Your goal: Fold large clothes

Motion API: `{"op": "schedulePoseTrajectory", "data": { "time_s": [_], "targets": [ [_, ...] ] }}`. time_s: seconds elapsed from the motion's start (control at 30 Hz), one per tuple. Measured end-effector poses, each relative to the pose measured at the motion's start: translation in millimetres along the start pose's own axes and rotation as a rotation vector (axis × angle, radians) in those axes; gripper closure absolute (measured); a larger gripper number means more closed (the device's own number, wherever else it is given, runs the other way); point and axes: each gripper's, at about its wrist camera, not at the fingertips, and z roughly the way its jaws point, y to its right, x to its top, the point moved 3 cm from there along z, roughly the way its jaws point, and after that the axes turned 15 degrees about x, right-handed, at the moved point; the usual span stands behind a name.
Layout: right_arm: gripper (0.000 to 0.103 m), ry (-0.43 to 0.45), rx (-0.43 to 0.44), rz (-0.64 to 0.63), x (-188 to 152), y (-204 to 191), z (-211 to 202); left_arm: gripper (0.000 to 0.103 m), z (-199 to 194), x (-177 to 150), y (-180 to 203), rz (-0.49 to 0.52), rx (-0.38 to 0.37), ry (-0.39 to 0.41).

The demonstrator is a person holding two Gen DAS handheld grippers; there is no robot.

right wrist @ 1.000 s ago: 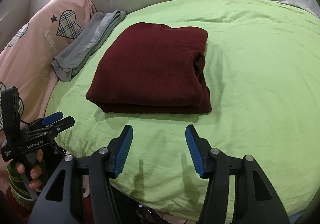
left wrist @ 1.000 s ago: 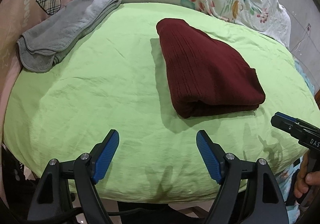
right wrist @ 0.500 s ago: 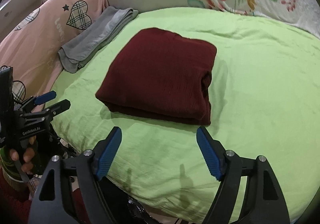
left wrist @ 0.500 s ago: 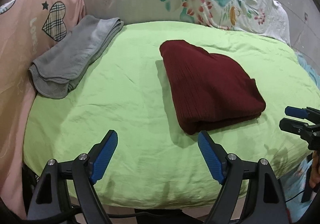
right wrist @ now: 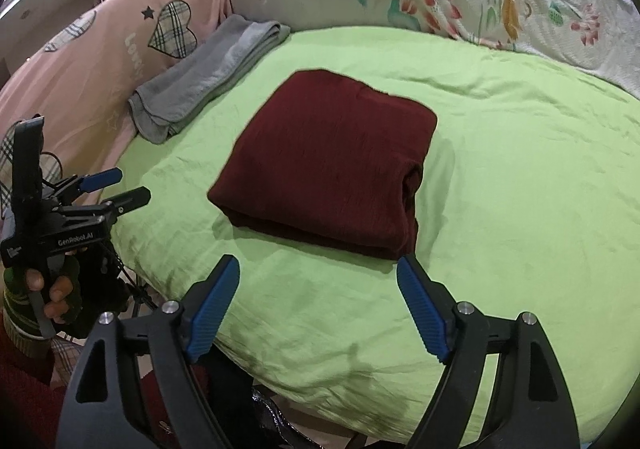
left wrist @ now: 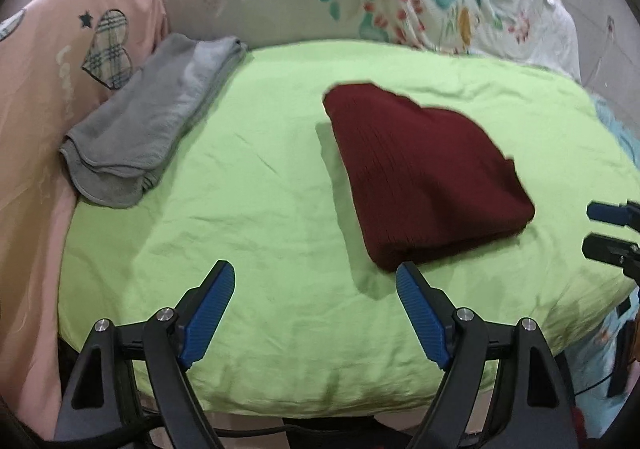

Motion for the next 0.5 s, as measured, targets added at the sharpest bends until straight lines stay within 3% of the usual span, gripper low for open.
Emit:
{"op": "schedulePoseTrajectory", "data": {
  "time_s": [0.07,0.27,0.5],
  "targets": [
    [0.022,-0.009,0.000,0.011,-3,2,7,0.020,8,-4,8,0.019,0.053,-0.027],
    [0.022,-0.030,-0.003,0.021,-5,5,25,0.020,18,-3,20,0.017,0.017,-0.035],
    [0.021,-0.036,-0.005,0.048,-1,13,34,0.018,30,8,32,0.050,0.050,-0.073]
  ]
}}
